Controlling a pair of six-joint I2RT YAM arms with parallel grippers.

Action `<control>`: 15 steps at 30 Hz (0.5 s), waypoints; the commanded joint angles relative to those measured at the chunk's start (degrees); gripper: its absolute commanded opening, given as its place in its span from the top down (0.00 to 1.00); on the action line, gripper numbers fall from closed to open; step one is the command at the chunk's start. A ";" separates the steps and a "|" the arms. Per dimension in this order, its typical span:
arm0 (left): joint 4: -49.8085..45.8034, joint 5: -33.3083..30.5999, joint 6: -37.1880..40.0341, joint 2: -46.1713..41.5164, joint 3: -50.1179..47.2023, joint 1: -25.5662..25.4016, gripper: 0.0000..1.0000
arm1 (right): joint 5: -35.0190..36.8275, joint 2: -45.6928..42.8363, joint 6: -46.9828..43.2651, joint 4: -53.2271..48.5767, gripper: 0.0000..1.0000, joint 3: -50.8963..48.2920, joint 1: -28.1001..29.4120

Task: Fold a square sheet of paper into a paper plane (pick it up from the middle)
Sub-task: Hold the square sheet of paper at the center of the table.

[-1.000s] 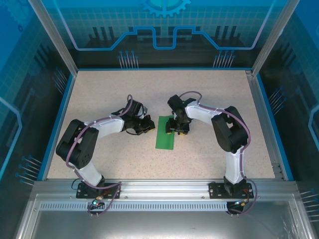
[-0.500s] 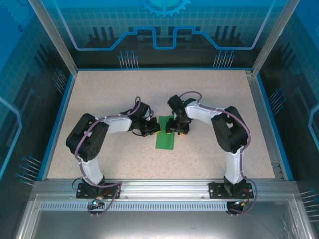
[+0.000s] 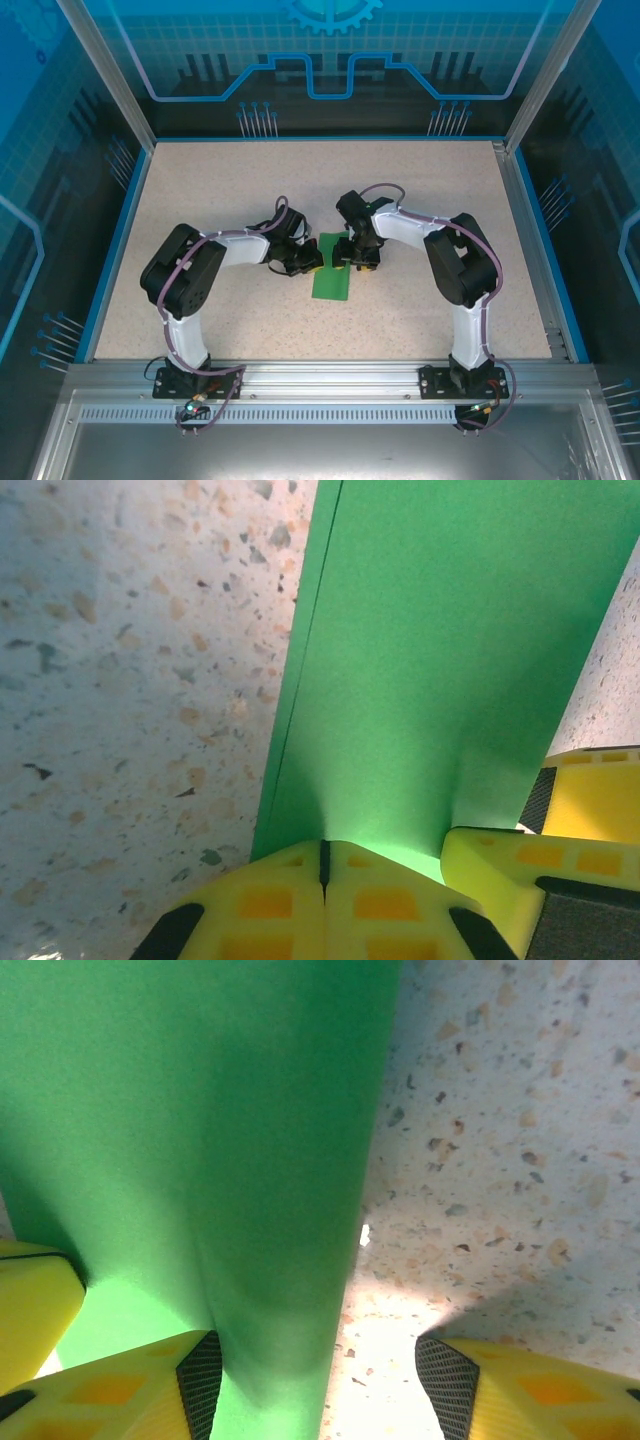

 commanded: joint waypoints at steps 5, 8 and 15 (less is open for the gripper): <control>-3.27 -3.60 2.03 1.75 -0.68 -0.84 1.00 | 0.35 4.05 -0.26 2.52 0.38 -0.92 0.83; -3.20 -3.73 2.00 1.63 -0.88 -0.84 1.00 | -1.12 0.22 -0.33 5.00 0.36 -1.55 0.06; -3.19 -3.56 2.06 1.57 -0.63 -0.86 1.00 | -8.48 -15.09 2.06 19.19 0.36 -11.61 -4.29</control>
